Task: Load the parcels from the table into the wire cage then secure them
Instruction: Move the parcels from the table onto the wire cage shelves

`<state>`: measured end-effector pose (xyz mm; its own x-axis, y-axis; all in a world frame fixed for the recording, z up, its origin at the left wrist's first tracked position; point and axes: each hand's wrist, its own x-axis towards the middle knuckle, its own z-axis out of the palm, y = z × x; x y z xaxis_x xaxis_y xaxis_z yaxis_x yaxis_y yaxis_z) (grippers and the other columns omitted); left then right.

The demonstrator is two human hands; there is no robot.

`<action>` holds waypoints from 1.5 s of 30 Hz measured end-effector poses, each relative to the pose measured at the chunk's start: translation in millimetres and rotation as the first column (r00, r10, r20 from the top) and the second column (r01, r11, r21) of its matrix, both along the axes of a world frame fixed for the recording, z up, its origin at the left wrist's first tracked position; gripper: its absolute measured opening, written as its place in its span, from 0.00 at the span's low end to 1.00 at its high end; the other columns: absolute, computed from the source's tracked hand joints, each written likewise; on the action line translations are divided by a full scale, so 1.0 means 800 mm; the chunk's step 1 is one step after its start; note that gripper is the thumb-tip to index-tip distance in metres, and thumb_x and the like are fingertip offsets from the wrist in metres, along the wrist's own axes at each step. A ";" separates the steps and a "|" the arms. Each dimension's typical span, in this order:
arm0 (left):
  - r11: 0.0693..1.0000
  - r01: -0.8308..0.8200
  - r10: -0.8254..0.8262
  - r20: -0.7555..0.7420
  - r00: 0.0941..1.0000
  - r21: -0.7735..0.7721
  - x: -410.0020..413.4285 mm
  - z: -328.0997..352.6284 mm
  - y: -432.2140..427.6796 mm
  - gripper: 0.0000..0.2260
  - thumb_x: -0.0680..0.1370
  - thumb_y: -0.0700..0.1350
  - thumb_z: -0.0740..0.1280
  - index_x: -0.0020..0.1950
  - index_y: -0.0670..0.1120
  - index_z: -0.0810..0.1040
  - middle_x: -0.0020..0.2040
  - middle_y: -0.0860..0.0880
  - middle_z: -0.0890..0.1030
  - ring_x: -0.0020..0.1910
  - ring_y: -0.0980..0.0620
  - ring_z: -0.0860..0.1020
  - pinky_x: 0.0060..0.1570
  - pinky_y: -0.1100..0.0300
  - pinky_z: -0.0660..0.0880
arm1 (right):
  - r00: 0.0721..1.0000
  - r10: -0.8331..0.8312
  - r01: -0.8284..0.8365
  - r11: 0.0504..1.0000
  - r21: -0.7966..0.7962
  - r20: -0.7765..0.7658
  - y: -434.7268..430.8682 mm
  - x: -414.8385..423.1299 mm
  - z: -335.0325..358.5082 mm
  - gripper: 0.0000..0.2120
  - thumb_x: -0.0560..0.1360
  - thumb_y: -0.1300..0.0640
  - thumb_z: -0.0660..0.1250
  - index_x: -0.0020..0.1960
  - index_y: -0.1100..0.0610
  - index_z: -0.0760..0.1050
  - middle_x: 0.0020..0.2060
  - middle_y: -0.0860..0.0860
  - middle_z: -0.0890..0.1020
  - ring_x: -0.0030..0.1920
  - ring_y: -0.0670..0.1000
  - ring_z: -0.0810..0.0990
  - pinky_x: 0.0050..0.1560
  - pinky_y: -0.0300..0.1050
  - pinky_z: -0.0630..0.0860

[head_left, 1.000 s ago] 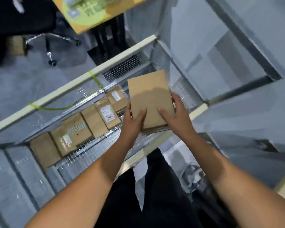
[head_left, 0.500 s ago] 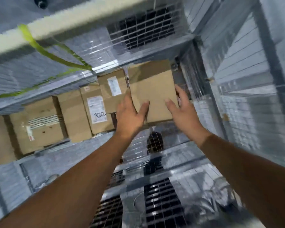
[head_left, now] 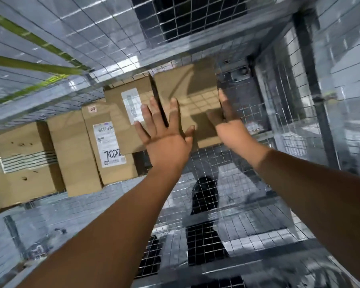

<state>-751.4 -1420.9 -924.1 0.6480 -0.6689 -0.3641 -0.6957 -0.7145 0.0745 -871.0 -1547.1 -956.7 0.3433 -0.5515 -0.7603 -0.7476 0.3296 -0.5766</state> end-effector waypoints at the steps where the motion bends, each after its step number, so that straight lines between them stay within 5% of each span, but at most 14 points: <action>1: 1.000 0.004 -0.003 -0.013 1.000 0.024 0.001 0.003 -0.001 0.37 0.81 0.66 0.58 0.84 0.55 0.46 0.84 0.38 0.40 0.83 0.35 0.41 0.76 0.30 0.44 | 1.000 0.029 -0.029 1.000 0.006 -0.008 -0.004 0.003 0.009 0.30 0.80 0.34 0.61 0.78 0.28 0.52 0.65 0.46 0.75 0.44 0.46 0.78 0.42 0.40 0.75; 4: 0.994 0.023 -0.014 -0.087 0.996 0.103 0.010 0.024 -0.005 0.38 0.81 0.64 0.60 0.84 0.57 0.43 0.84 0.40 0.38 0.82 0.36 0.39 0.77 0.33 0.41 | 0.987 0.149 -0.149 0.989 0.006 -0.065 -0.016 0.010 0.038 0.33 0.83 0.36 0.58 0.82 0.35 0.46 0.80 0.52 0.64 0.70 0.60 0.74 0.68 0.46 0.70; 5: 0.993 0.036 -0.022 -0.125 0.992 0.115 0.014 0.037 -0.005 0.38 0.81 0.64 0.60 0.84 0.57 0.42 0.84 0.41 0.38 0.83 0.36 0.38 0.77 0.34 0.40 | 0.984 0.171 -0.172 0.985 -0.011 -0.055 -0.019 0.012 0.051 0.33 0.84 0.39 0.58 0.83 0.36 0.44 0.82 0.51 0.61 0.74 0.59 0.71 0.68 0.44 0.68; 8: 0.993 0.070 -0.051 -0.202 0.978 0.090 0.020 0.091 0.007 0.37 0.82 0.66 0.57 0.84 0.59 0.40 0.85 0.45 0.39 0.83 0.39 0.37 0.77 0.38 0.35 | 0.976 0.200 -0.206 0.977 -0.057 -0.091 -0.018 0.006 0.107 0.32 0.85 0.42 0.57 0.84 0.41 0.48 0.67 0.55 0.78 0.53 0.52 0.83 0.43 0.35 0.72; 10: 0.998 0.066 -0.059 -0.233 0.971 0.020 0.019 0.134 0.023 0.37 0.82 0.66 0.58 0.84 0.59 0.41 0.85 0.48 0.39 0.83 0.40 0.38 0.78 0.39 0.36 | 0.979 0.192 -0.197 0.978 -0.071 -0.072 0.000 -0.006 0.150 0.29 0.85 0.41 0.58 0.83 0.49 0.56 0.72 0.55 0.75 0.63 0.52 0.79 0.53 0.36 0.70; 12: 0.999 0.033 -0.042 -0.287 0.957 -0.037 0.018 0.188 0.047 0.38 0.81 0.65 0.60 0.84 0.59 0.43 0.85 0.50 0.40 0.83 0.41 0.40 0.80 0.38 0.39 | 0.983 0.182 -0.184 0.979 -0.091 -0.031 0.026 -0.020 0.210 0.30 0.84 0.39 0.58 0.83 0.44 0.55 0.81 0.50 0.61 0.77 0.53 0.66 0.70 0.47 0.62; 15: 0.997 0.065 -0.073 -0.363 0.929 -0.036 0.014 0.265 0.081 0.38 0.81 0.67 0.58 0.84 0.59 0.43 0.85 0.50 0.43 0.84 0.40 0.42 0.81 0.38 0.44 | 0.987 0.138 -0.149 0.976 -0.160 -0.082 0.065 -0.045 0.295 0.31 0.83 0.37 0.59 0.83 0.42 0.56 0.82 0.49 0.60 0.80 0.53 0.61 0.79 0.55 0.58; 20: 0.957 0.232 -0.289 -0.495 0.820 -0.174 -0.005 0.400 0.129 0.37 0.81 0.68 0.57 0.85 0.57 0.46 0.86 0.49 0.47 0.83 0.39 0.45 0.81 0.40 0.47 | 0.945 -0.033 -0.089 0.931 -0.353 -0.324 0.161 -0.095 0.464 0.32 0.81 0.37 0.62 0.81 0.49 0.63 0.78 0.54 0.68 0.78 0.57 0.66 0.77 0.56 0.63; 25: 0.901 0.338 -0.432 -0.514 0.741 -0.271 -0.024 0.516 0.177 0.36 0.81 0.69 0.57 0.84 0.57 0.51 0.85 0.49 0.52 0.83 0.40 0.48 0.79 0.38 0.48 | 0.892 -0.234 0.009 0.864 -0.503 -0.387 0.284 -0.145 0.627 0.34 0.79 0.35 0.62 0.80 0.50 0.64 0.78 0.54 0.69 0.79 0.56 0.64 0.79 0.55 0.60; 34: 0.660 0.587 -0.749 -0.469 0.467 -0.469 -0.107 0.650 0.269 0.35 0.81 0.65 0.62 0.83 0.50 0.60 0.83 0.43 0.61 0.81 0.38 0.57 0.80 0.42 0.53 | 0.709 -0.588 0.267 0.735 -0.623 -0.389 0.509 -0.214 0.783 0.31 0.82 0.40 0.62 0.81 0.49 0.62 0.80 0.54 0.65 0.81 0.55 0.60 0.80 0.55 0.56; 38: 0.571 0.658 -0.809 -0.475 0.347 -0.491 -0.176 0.686 0.320 0.35 0.80 0.66 0.63 0.83 0.54 0.60 0.83 0.48 0.60 0.82 0.41 0.56 0.80 0.44 0.52 | 0.596 -0.722 0.400 0.647 -0.649 -0.351 0.600 -0.245 0.812 0.31 0.82 0.40 0.62 0.82 0.48 0.60 0.82 0.52 0.62 0.82 0.55 0.55 0.80 0.60 0.55; 45: 0.237 0.804 -0.913 -0.408 -0.007 -0.545 -0.286 0.730 0.436 0.35 0.80 0.65 0.62 0.83 0.51 0.60 0.83 0.46 0.61 0.82 0.41 0.57 0.80 0.43 0.55 | 0.282 -0.947 0.548 0.292 -0.784 -0.155 0.785 -0.304 0.852 0.30 0.82 0.42 0.63 0.81 0.50 0.62 0.80 0.55 0.65 0.81 0.56 0.59 0.79 0.56 0.56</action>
<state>-980.0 -1071.9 -340.0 -0.7591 -0.6295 -0.1659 -0.5250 0.4412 0.7278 -1114.0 -919.4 -275.3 -0.8041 -0.5894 -0.0778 -0.4844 0.7253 -0.4892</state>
